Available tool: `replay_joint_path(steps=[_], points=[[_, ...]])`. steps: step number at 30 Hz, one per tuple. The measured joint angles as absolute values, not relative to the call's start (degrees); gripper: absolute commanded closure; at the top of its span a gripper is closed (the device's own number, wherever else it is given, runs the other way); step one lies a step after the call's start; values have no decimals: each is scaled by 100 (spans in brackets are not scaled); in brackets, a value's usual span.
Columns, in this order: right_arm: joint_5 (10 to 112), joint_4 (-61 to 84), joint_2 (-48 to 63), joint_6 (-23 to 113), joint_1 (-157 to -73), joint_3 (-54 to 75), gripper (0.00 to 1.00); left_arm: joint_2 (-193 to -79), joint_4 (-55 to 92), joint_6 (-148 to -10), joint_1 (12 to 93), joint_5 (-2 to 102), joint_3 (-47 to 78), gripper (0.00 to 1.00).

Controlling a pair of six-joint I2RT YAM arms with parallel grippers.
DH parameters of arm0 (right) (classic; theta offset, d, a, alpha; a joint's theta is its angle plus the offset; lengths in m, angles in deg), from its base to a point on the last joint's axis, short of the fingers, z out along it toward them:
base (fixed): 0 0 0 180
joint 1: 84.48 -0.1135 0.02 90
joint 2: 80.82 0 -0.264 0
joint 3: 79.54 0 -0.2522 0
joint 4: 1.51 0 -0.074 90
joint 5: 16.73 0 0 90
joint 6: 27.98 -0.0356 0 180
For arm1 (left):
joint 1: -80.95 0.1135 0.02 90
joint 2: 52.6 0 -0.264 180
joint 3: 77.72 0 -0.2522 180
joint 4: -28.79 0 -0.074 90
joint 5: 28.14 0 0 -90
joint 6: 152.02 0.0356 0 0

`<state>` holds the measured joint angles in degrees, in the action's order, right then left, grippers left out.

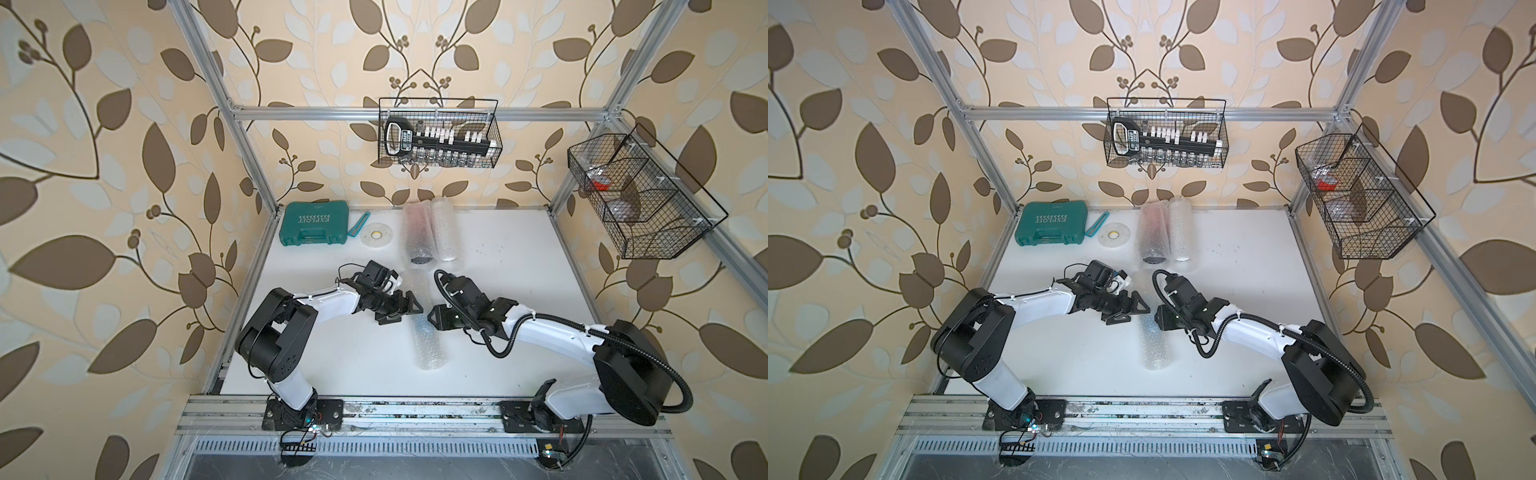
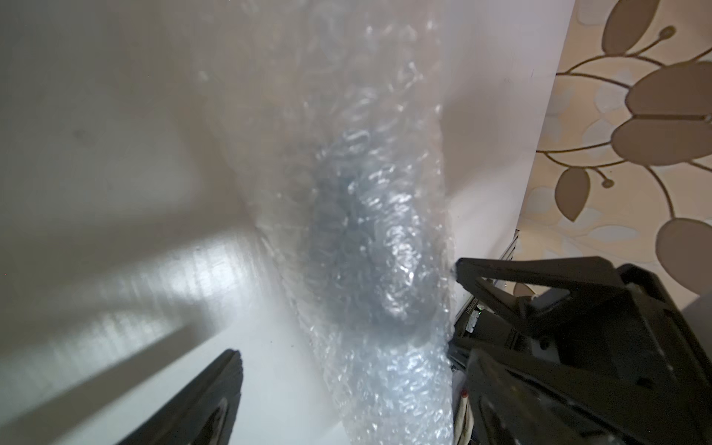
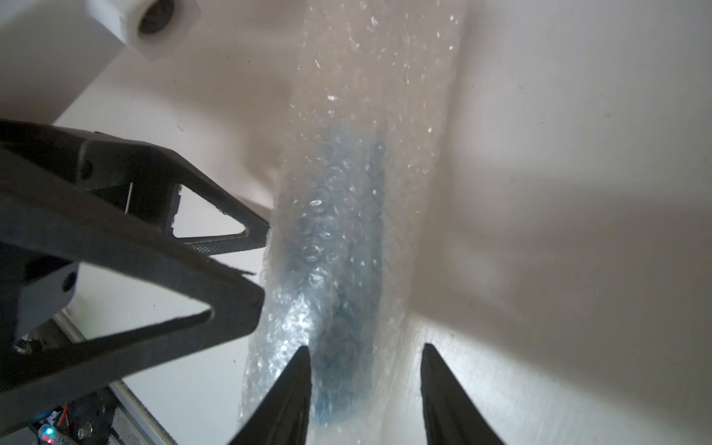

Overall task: Unwrap the vase from the bubble wrap
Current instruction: Unwrap the bubble wrap at the center of the board.

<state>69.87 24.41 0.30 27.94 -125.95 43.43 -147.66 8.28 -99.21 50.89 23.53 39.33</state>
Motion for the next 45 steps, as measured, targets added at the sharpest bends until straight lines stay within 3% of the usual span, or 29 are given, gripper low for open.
replay_joint_path(steps=[27, 45], points=[[7179, 3018, 78, 2931, -12595, 4166, 58, -15260, 651, -10000, 4709, 2587, 3431, 7], [7295, 3587, 526, 3141, -12702, 3742, 63, -15402, 732, -10094, 4567, 2609, 3396, 33]])
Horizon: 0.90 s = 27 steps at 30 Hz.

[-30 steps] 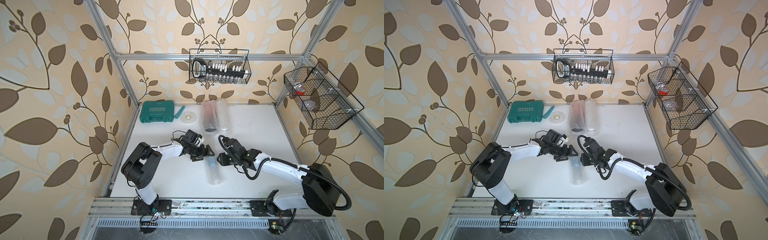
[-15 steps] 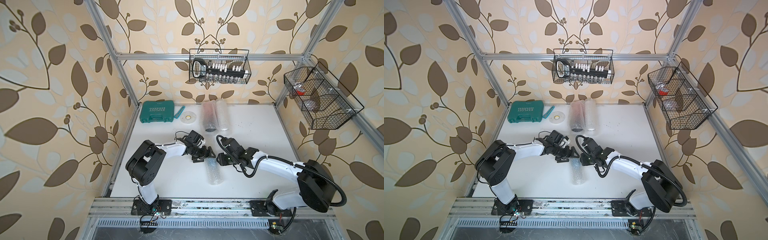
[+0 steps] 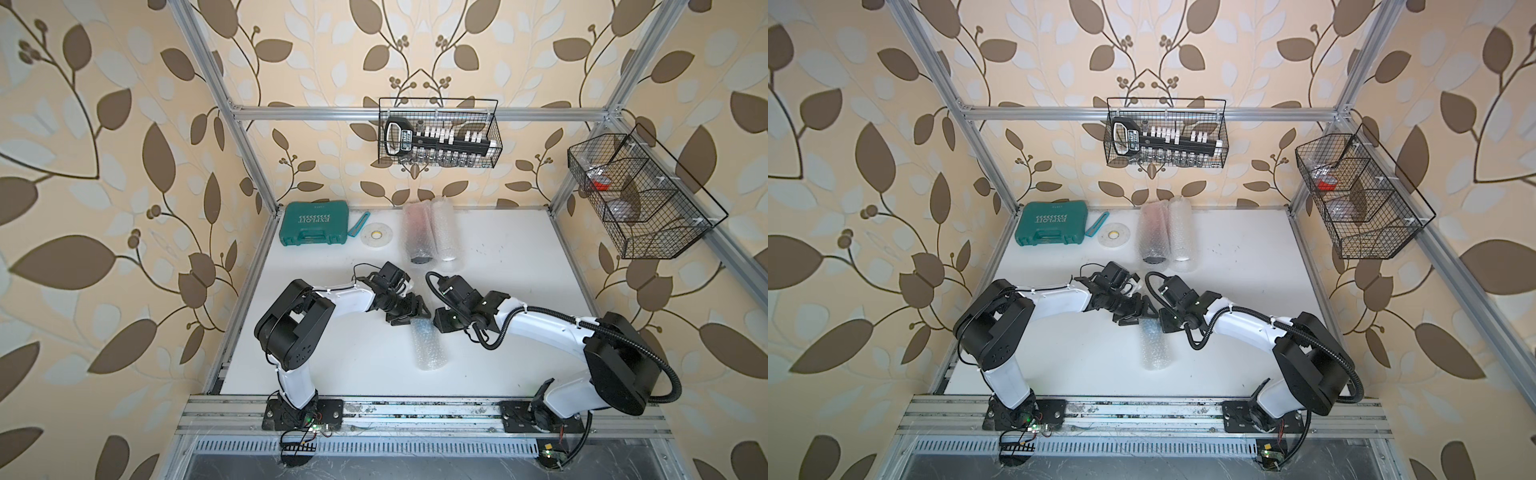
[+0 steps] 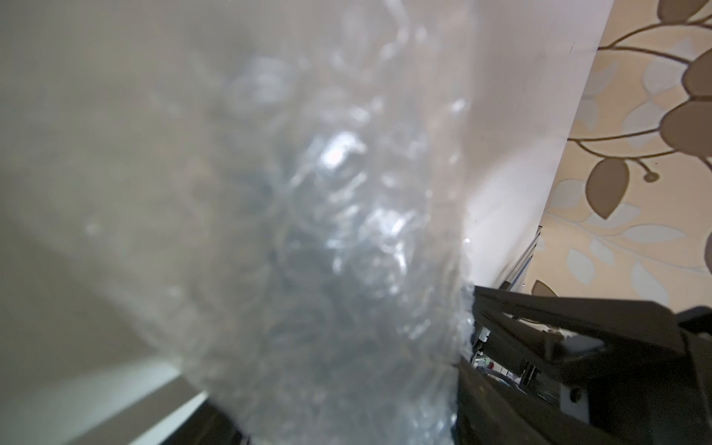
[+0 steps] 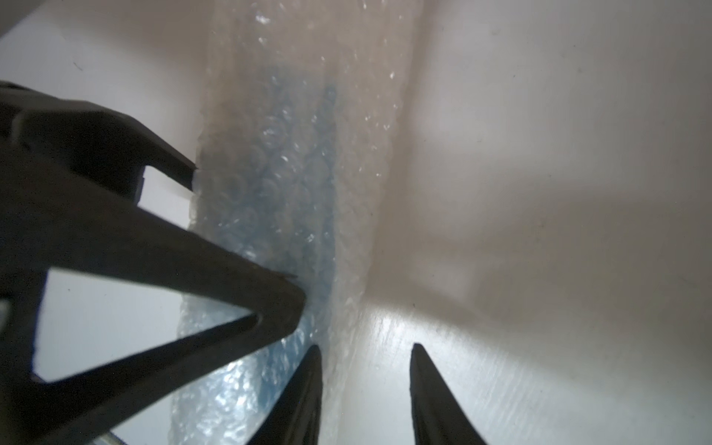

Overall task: Unwrap the vase from the bubble wrap
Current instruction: Unwrap the bubble wrap at the center of the board.

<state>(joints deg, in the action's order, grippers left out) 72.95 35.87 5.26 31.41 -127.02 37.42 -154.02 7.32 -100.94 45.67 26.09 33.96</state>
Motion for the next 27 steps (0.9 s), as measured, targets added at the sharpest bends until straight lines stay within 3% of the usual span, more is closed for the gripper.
replay_joint_path(steps=[19, 27], points=[[6954, 4271, 845, 3565, -12785, 3425, 65, -15396, 957, -10264, 4562, 2648, 3503, 38], [6395, 4220, 845, 3899, -12785, 3445, 81, -15389, 1047, -10249, 4562, 2644, 3547, 38]])
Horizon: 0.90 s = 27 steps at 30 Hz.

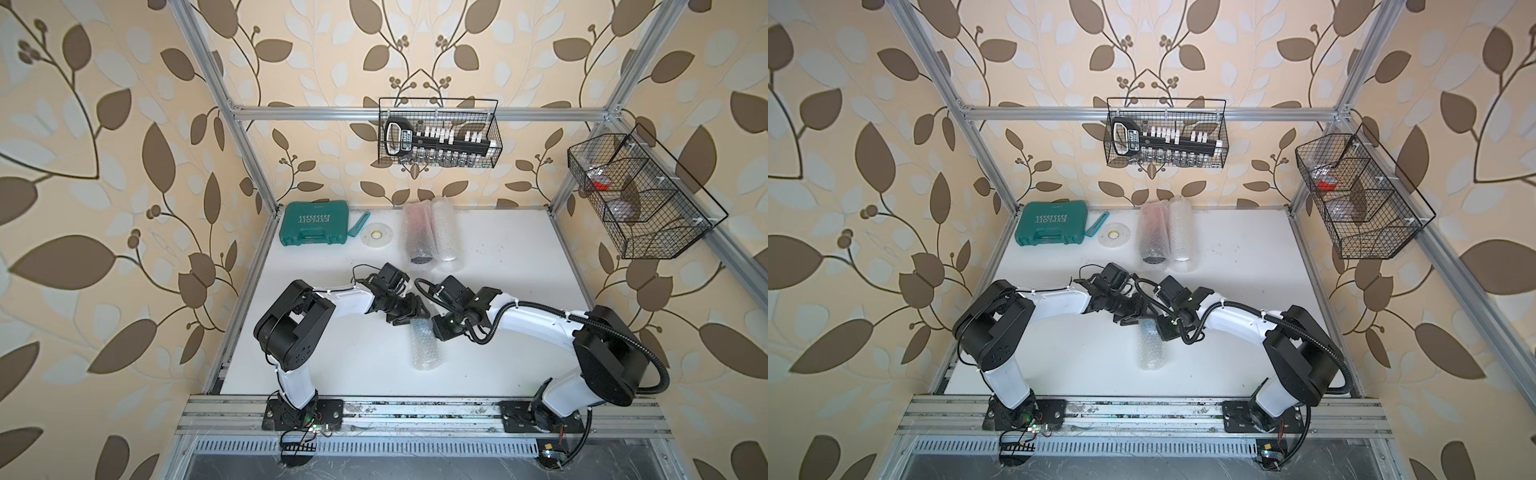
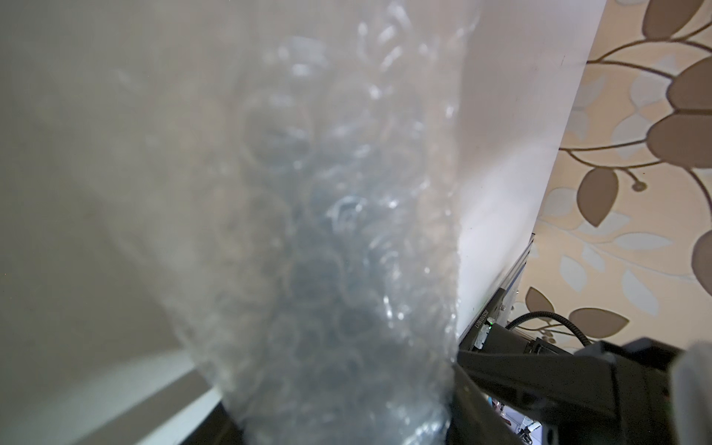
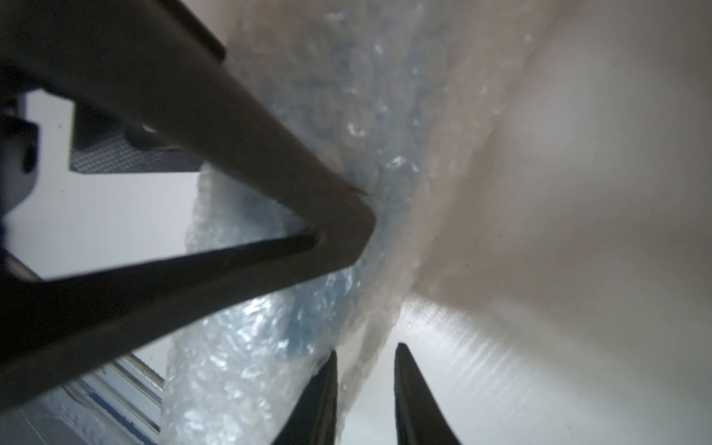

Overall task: Unwrap the vase from the bubble wrap
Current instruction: Unwrap the bubble wrap at the center of the board.

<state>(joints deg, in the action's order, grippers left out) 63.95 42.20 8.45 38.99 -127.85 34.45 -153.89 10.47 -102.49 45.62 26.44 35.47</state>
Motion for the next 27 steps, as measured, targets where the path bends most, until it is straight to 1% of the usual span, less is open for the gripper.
replay_joint_path(steps=[4, 10, 19, 27], points=[[6104, 4056, 845, 4153, -12781, 3521, 86, -15389, 1042, -10127, 4562, 2639, 3547, 38], [5826, 3982, 900, 4487, -12737, 3539, 92, -15389, 1010, -9921, 4571, 2576, 3547, 42], [5743, 3989, 920, 4758, -12707, 3565, 92, -15398, 745, -9506, 4634, 2425, 3455, 49], [5739, 4030, 935, 4872, -12735, 3591, 96, -15424, 592, -9255, 4731, 2283, 3394, 50]])
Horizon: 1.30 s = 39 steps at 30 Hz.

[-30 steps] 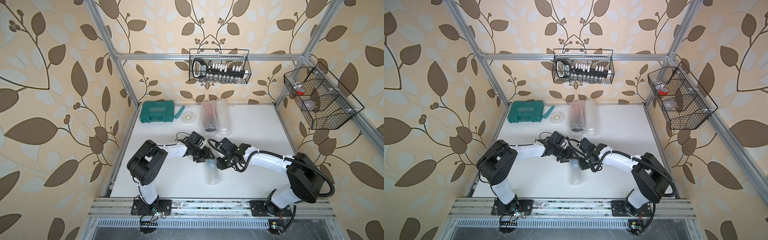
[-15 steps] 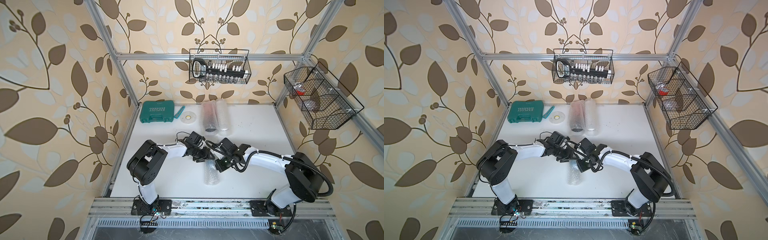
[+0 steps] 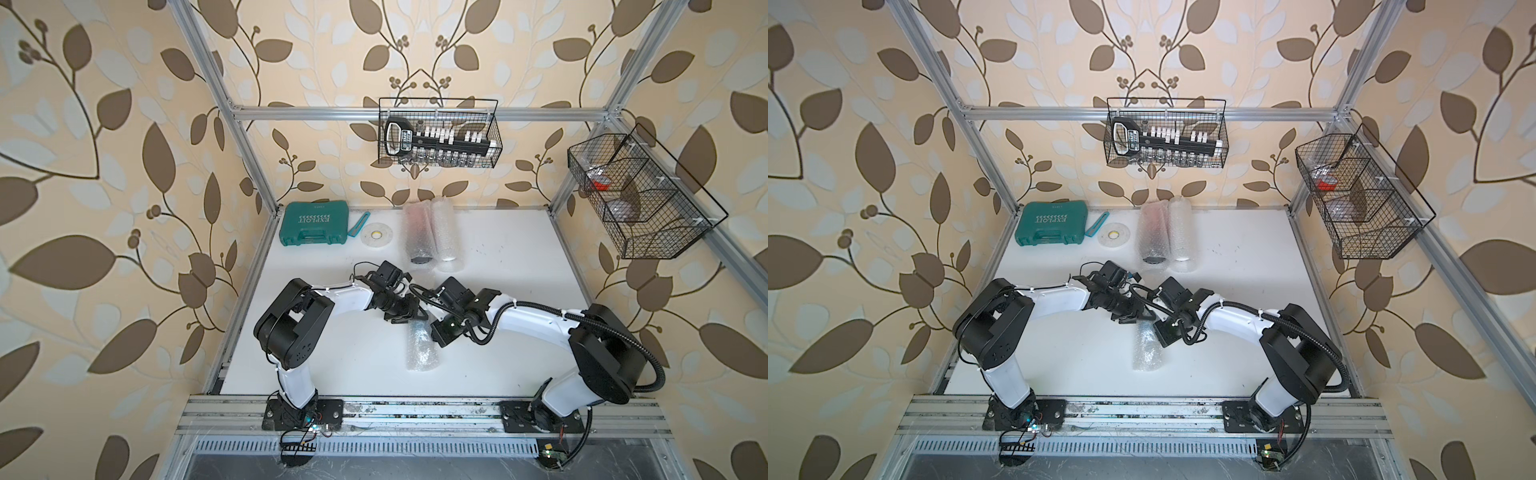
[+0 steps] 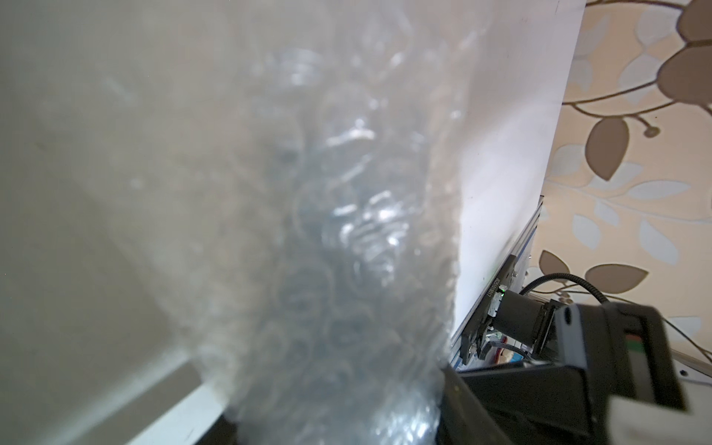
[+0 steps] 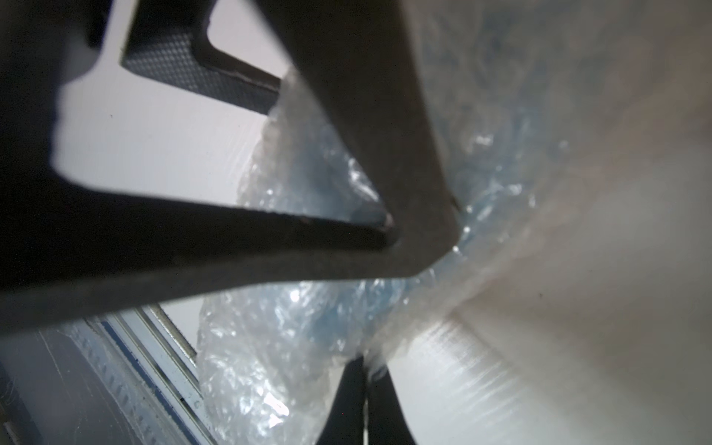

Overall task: Unwrap the vase from the bubble wrap
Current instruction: Unwrap the bubble wrap at the center of the board.

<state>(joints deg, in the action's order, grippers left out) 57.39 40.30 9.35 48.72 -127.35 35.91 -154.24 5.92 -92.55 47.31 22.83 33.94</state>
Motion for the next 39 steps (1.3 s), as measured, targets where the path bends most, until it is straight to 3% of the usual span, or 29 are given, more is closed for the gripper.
replay_joint_path(steps=[7, 39], points=[[5759, 4063, 937, 4876, -12774, 3589, 100, -15426, 422, -9089, 4768, 2281, 3326, 50], [6342, 4225, 1005, 4557, -12954, 3563, 100, -15536, -236, -8531, 5030, 2001, 3090, 52]])
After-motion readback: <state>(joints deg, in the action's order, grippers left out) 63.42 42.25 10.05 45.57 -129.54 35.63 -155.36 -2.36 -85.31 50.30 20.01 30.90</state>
